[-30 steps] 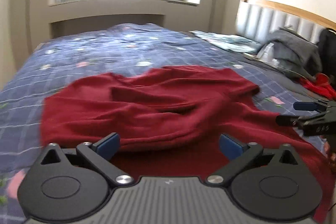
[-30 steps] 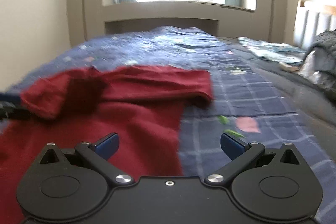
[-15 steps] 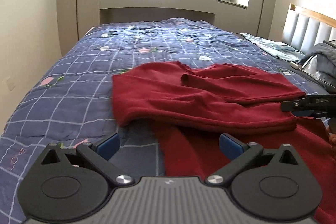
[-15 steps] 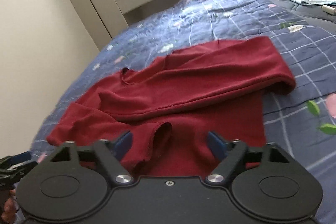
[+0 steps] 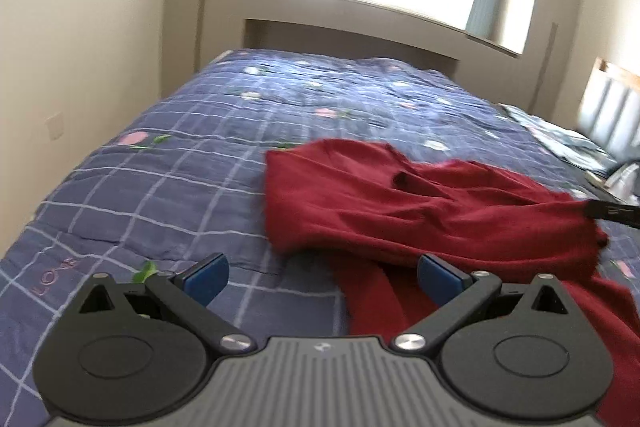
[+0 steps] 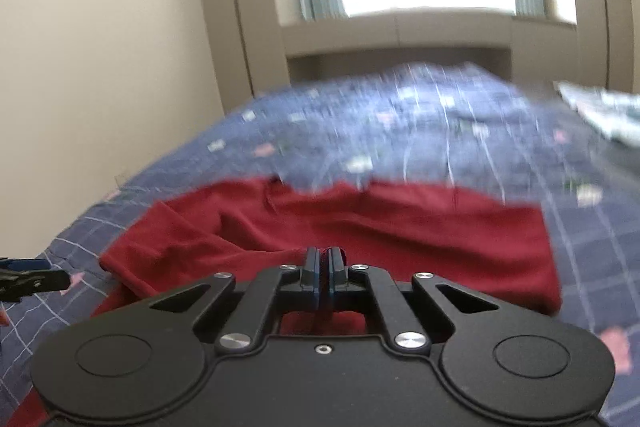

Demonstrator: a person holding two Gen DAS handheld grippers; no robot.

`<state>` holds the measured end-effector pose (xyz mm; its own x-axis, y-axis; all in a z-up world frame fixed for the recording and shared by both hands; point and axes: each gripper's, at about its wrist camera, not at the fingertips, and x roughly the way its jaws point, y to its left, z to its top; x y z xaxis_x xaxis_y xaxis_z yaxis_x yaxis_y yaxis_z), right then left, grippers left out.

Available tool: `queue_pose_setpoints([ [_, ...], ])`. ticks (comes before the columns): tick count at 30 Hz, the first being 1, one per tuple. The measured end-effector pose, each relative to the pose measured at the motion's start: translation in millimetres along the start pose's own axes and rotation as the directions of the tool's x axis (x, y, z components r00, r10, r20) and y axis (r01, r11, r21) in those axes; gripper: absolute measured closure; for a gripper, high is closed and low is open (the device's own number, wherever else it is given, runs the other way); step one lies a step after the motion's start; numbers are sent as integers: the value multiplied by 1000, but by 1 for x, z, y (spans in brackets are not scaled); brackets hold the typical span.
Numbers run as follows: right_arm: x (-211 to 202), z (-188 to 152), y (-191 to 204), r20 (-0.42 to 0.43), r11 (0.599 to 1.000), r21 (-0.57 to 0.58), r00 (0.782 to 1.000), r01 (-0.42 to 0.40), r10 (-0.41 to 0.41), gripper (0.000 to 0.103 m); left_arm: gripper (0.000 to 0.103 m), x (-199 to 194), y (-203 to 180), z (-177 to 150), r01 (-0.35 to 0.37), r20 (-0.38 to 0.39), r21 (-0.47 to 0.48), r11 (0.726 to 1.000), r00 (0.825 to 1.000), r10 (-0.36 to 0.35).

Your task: Fold small clothes

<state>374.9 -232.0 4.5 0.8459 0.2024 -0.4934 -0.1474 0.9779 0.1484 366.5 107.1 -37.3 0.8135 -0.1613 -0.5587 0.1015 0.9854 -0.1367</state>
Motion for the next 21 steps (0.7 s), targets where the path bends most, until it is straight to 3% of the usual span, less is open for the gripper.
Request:
queue_pose_setpoints([
  [4, -10, 0, 1, 14, 1000, -29, 1000, -10, 11, 100, 0, 8, 7, 1, -17, -5, -38, 999, 1000, 16],
  [10, 6, -22, -8, -57, 1000, -7, 998, 25, -25, 97, 0, 29, 13, 2, -23, -36, -66, 998, 999, 21],
  [13, 19, -29, -19, -100, 998, 69, 995, 12, -5, 75, 0, 42, 19, 8, -35, -45, -85, 996, 999, 31],
  [15, 27, -32, -26, -113, 992, 129, 993, -6, 21, 54, 0, 52, 25, 14, -45, -46, -110, 993, 998, 40],
  [17, 34, -34, -31, -128, 985, 174, 991, -20, 43, 50, 0, 61, 33, 20, -56, -46, -141, 989, 998, 50],
  [21, 45, -40, -32, -166, 976, 219, 985, 0, 37, 54, 0, 84, 51, 28, -83, -70, -218, 972, 995, 70],
])
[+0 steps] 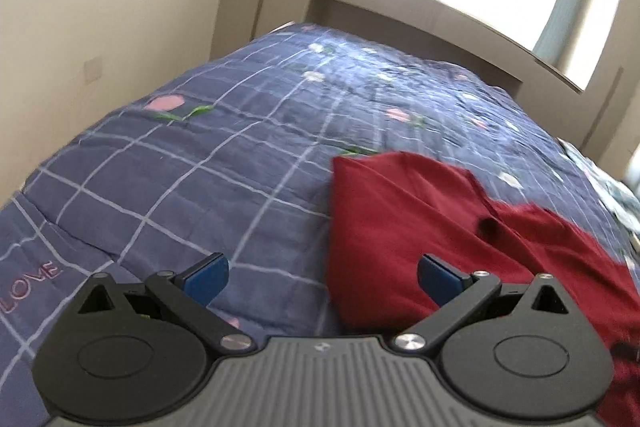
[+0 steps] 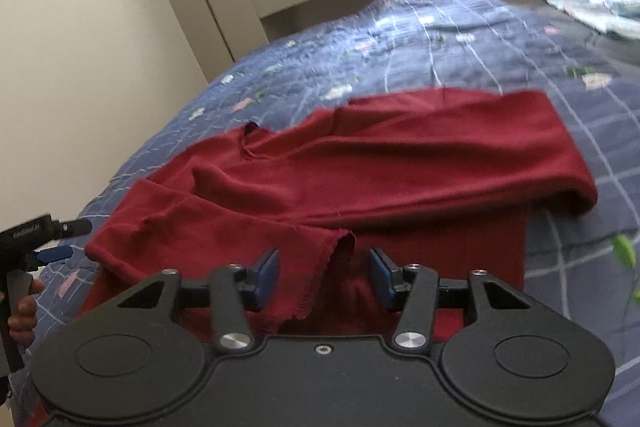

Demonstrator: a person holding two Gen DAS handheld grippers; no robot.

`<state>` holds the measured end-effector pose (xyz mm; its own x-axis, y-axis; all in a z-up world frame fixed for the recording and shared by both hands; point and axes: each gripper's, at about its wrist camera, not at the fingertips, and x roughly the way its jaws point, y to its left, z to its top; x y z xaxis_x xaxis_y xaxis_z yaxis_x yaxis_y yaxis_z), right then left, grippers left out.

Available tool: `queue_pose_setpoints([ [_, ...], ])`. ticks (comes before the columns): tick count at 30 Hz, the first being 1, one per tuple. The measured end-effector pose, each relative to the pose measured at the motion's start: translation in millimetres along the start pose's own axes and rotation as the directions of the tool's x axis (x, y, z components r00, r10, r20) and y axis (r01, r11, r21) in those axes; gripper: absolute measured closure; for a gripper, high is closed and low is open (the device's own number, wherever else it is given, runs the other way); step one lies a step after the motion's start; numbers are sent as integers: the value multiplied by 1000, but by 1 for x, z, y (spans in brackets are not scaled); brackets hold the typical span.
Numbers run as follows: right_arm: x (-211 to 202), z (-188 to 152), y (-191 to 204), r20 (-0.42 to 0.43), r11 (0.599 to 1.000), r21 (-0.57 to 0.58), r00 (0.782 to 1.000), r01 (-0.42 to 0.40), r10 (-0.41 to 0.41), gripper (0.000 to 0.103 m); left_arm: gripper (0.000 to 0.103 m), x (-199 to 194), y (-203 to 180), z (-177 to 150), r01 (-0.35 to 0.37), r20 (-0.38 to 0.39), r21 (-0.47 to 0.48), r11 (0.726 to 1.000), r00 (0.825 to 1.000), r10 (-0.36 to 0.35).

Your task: Fold small clothes

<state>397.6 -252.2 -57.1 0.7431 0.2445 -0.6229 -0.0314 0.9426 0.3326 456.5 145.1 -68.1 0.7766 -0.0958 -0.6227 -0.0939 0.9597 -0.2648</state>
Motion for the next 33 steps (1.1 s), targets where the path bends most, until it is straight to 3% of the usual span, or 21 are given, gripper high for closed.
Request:
queue_pose_setpoints([
  [2, 2, -3, 3, 3, 1000, -16, 1000, 16, -16, 61, 0, 10, 6, 2, -2, -17, -38, 999, 1000, 1],
  [3, 1, -3, 5, 5, 999, -28, 1000, 22, -22, 73, 0, 14, 8, 3, 0, -26, -56, 998, 1000, -1],
  [5, 0, -2, 9, 5, 999, -49, 1000, 22, -22, 86, 0, 17, 12, 4, 6, -32, -78, 997, 999, -9],
  [8, -8, 5, 21, 28, 993, -121, 1000, 1, 2, 93, 0, 14, 13, 5, 15, -15, -83, 996, 1000, -16],
  [11, -25, 26, 39, 107, 975, -219, 993, -25, 49, 93, 0, 10, 13, 8, 22, 3, -81, 996, 1000, -22],
  [15, -49, 70, 56, 233, 938, -345, 966, -28, 115, 93, 0, 4, 11, 15, 29, 31, -98, 995, 999, -26],
  [18, -57, 98, 51, 293, 930, -368, 949, -5, 121, 93, 0, 2, 11, 19, 36, 39, -114, 993, 999, -31],
  [21, -47, 109, 32, 287, 940, -339, 956, 36, 67, 93, 0, 6, 8, 23, 29, 42, -104, 994, 999, -25],
  [25, -14, 102, -5, 190, 974, -218, 982, 55, -13, 92, 0, 25, 3, 28, 21, 23, -89, 996, 1000, -19],
  [31, 21, 72, -28, 116, 981, -153, 988, 120, -103, 86, 1, 64, -7, 36, 38, -18, -65, 997, 999, -40],
  [33, 29, 65, -31, 99, 982, -139, 988, 130, -117, 82, 7, 73, -12, 37, 65, -36, -60, 996, 997, -67],
])
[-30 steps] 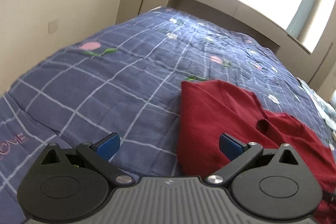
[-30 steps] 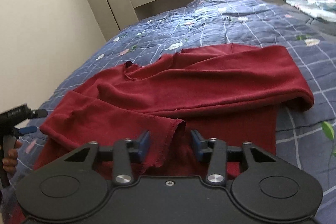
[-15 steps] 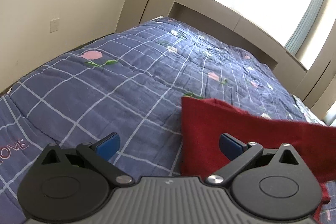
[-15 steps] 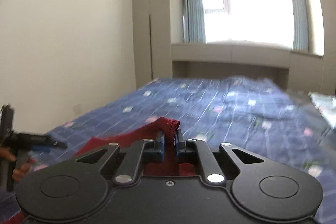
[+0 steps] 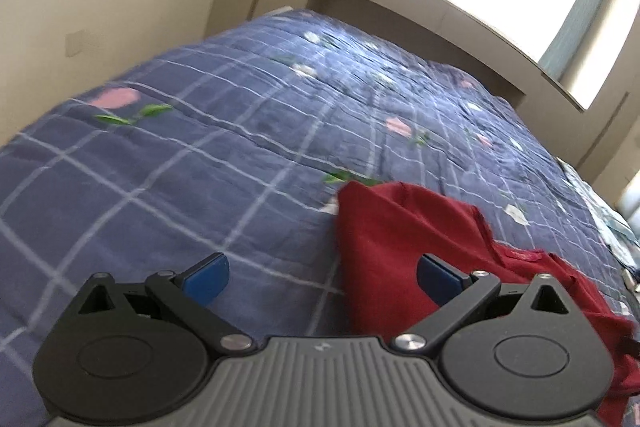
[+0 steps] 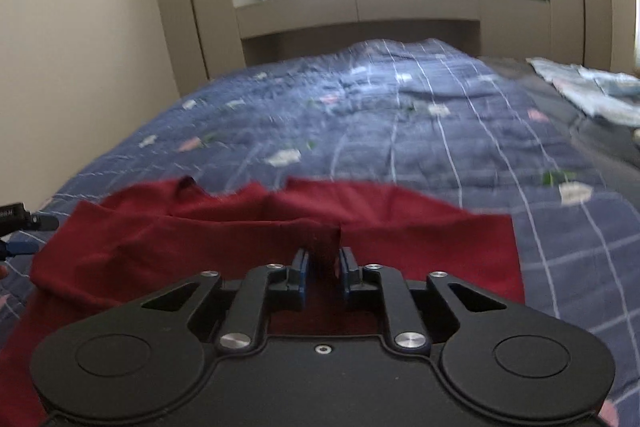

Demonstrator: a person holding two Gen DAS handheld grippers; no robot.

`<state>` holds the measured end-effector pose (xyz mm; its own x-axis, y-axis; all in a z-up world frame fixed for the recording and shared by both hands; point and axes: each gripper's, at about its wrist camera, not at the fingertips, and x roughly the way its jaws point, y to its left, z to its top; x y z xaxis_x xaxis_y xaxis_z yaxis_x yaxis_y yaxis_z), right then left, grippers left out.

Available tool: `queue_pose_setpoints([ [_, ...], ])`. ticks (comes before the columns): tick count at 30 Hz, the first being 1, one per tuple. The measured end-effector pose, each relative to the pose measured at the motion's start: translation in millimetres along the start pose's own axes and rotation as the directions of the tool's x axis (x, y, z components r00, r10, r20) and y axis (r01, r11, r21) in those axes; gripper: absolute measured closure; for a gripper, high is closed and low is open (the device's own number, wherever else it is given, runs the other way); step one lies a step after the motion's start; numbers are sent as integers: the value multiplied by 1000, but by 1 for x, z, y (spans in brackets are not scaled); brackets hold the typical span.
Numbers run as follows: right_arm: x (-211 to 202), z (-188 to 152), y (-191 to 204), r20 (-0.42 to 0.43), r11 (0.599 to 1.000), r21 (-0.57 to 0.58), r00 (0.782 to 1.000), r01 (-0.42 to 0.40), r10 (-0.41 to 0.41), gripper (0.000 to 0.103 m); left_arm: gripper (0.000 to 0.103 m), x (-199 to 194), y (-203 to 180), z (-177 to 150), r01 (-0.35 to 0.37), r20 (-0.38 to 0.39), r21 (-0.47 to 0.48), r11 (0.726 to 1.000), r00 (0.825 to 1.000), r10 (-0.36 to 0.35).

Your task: Fold small clothes

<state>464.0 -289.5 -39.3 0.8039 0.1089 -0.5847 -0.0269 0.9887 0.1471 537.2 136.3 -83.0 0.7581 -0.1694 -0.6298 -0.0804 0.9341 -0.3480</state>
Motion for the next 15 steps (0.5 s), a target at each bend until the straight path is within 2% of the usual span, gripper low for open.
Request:
queue_pose_setpoints([
  [2, 3, -4, -2, -8, 1000, 7, 1000, 7, -7, 78, 16, 9, -5, 2, 20, -24, 5, 1000, 1000, -20],
  [3, 3, -8, -3, -12, 1000, 12, 1000, 4, -4, 73, 26, 13, -7, 2, 36, -36, 11, 999, 999, -35],
  [4, 3, -10, -3, -15, 1000, 18, 1000, 3, -3, 68, 31, 16, -10, 3, 47, -48, 16, 999, 998, -46],
  [5, 2, -12, -4, -15, 1000, 24, 1000, 3, -3, 67, 43, 18, -12, 3, 53, -57, 19, 998, 997, -51],
  [6, 2, -14, -5, -15, 1000, 27, 1000, 1, -1, 66, 64, 21, -15, 3, 59, -67, 22, 998, 996, -58],
  [8, 3, -18, -3, -23, 1000, 17, 1000, 3, -3, 66, 93, 20, -23, 4, 51, -62, 47, 998, 997, -48],
  [10, 3, -22, 1, -21, 1000, -16, 1000, 21, -21, 66, 97, 9, -36, 3, 17, 9, 122, 992, 1000, -19],
  [13, 4, -26, 8, -14, 996, -67, 998, 60, -61, 66, 98, -9, -55, 2, -43, 121, 222, 974, 992, 16],
  [15, 5, -28, 12, -8, 993, -91, 997, 81, -82, 66, 98, -9, -56, 5, -61, 126, 228, 972, 991, 33],
])
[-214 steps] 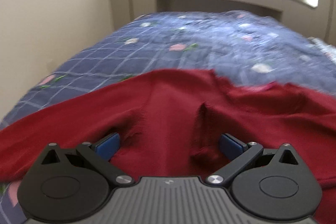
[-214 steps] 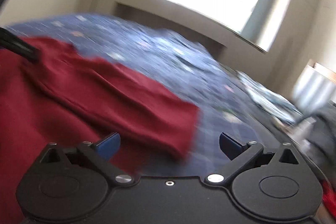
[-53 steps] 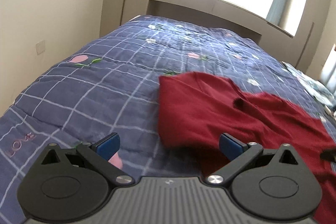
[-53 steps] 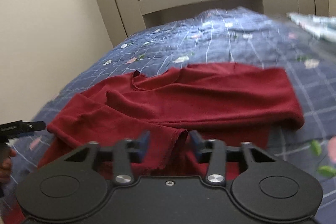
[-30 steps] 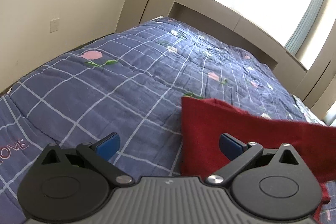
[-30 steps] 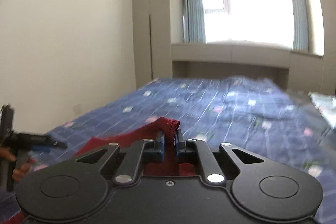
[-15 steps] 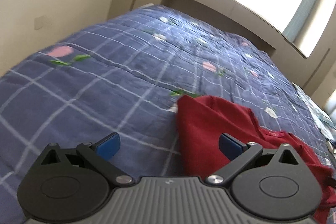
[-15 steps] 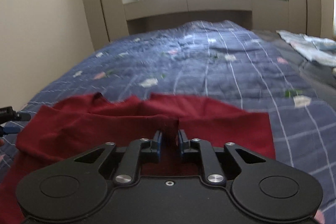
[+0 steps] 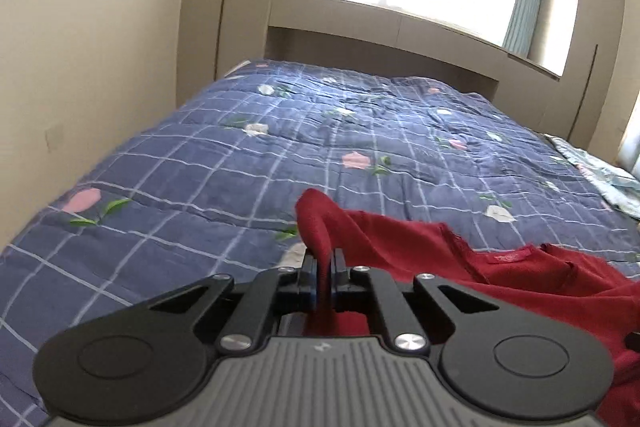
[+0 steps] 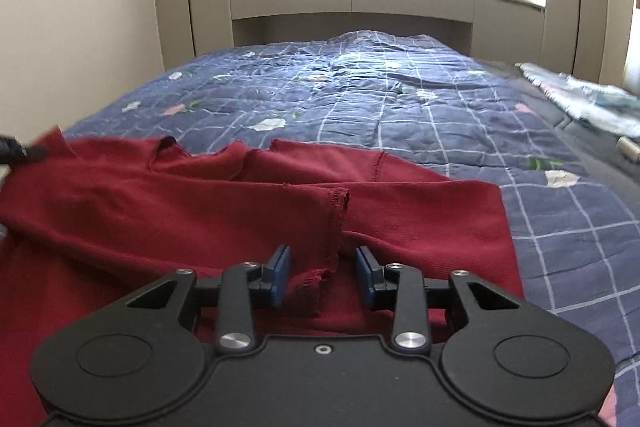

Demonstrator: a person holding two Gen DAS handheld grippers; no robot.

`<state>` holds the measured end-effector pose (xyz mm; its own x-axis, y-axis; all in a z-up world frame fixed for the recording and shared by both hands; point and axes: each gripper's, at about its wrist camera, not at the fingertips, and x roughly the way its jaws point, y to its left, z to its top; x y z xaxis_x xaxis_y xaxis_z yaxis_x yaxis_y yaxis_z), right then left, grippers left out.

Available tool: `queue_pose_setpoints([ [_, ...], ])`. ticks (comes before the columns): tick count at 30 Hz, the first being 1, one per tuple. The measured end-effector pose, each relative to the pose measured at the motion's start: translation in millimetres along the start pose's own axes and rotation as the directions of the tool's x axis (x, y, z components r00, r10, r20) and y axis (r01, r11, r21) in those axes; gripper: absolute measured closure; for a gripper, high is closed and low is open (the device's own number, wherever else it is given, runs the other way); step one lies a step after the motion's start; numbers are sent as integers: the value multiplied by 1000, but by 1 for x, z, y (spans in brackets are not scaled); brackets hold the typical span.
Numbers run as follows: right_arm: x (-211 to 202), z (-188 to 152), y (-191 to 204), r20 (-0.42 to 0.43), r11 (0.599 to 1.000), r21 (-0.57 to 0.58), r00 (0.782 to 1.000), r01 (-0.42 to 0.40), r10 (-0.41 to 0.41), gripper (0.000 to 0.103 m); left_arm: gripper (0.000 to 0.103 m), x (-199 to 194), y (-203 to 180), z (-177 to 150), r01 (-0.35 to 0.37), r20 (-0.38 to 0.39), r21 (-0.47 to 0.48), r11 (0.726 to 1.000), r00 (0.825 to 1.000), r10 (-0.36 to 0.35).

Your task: Fold small clothes

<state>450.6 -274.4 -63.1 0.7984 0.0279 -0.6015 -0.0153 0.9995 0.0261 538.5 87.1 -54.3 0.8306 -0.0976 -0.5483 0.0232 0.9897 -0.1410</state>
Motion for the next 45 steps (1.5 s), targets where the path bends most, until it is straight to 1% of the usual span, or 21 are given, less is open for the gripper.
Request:
queue_pose_setpoints([
  [4, 3, -3, 4, 0, 1000, -21, 1000, 15, -15, 65, 96, 22, 15, -2, 35, -90, -52, 998, 995, -39],
  [6, 3, -3, 3, 0, 1000, -15, 1000, 11, -11, 64, 84, 22, 24, -4, 60, -105, -103, 993, 992, -71],
  [7, 3, -3, 2, 0, 1000, -12, 1000, 9, -9, 64, 77, 17, 28, -6, 69, -95, -119, 991, 992, -81],
  [9, 4, -4, 2, 1, 1000, -10, 1000, 8, -8, 63, 32, 2, 34, -10, 79, -58, -113, 990, 995, -86],
  [11, 3, -4, 2, 5, 1000, -8, 1000, 7, -7, 63, 19, -17, 36, -17, 71, -10, -77, 994, 997, -72],
  [14, 3, -7, 2, 17, 1000, -6, 1000, 6, -6, 59, 12, -41, 36, -31, 97, -15, 4, 995, 995, -96],
  [18, 3, -9, 5, 24, 1000, -20, 1000, 5, -5, 46, 5, -54, 24, -63, 153, -107, 101, 983, 984, -142],
  [20, 3, -10, 6, 26, 1000, -28, 1000, 7, -6, 45, 6, -51, 10, -78, 144, -148, 193, 971, 982, -116],
  [22, 3, -10, 6, 29, 1000, -29, 1000, 8, -7, 43, 5, -43, -5, -85, 65, -146, 274, 959, 989, -26],
  [23, 3, -10, 6, 30, 1000, -26, 1000, 6, -5, 43, 3, -40, -10, -84, 39, -135, 273, 961, 991, -2],
  [26, 4, -11, 4, 32, 1000, -14, 999, -3, 4, 42, 7, -33, -16, -76, -74, -81, 234, 970, 992, 95],
  [28, 4, -11, 3, 32, 1000, -11, 999, -6, 6, 42, 14, -26, -16, -71, -116, -65, 202, 973, 989, 131],
  [30, 4, -11, 3, 33, 1000, -13, 999, -5, 6, 42, 31, -25, -19, -69, -116, -38, 193, 974, 991, 126],
  [31, 4, -12, 3, 35, 1000, -15, 999, -4, 5, 41, 36, -25, -22, -69, -121, -20, 206, 971, 992, 127],
  [33, 4, -12, 4, 37, 1000, -20, 999, -2, 3, 41, 59, -27, -30, -70, -121, 5, 251, 960, 992, 124],
  [34, 4, -12, 5, 37, 1000, -22, 999, -2, 2, 40, 63, -29, -34, -71, -126, 18, 264, 956, 992, 126],
  [35, 5, -12, 5, 37, 1000, -22, 999, -2, 3, 40, 72, -31, -36, -71, -142, 39, 273, 952, 990, 136],
  [36, 5, -12, 5, 37, 1000, -20, 999, -3, 4, 40, 89, -33, -37, -71, -148, 51, 273, 951, 989, 139],
  [39, 5, -13, 4, 37, 1000, -14, 999, -10, 10, 40, 94, -41, -32, -64, -190, 77, 232, 954, 981, 176],
  [42, 5, -14, 4, 37, 1000, -13, 999, -12, 13, 39, 94, -40, -14, -56, -183, 10, 105, 978, 983, 183],
  [45, 6, -13, 4, 35, 1000, -19, 999, -14, 15, 38, 94, -33, 3, -56, -167, -50, -5, 986, 985, 166],
])
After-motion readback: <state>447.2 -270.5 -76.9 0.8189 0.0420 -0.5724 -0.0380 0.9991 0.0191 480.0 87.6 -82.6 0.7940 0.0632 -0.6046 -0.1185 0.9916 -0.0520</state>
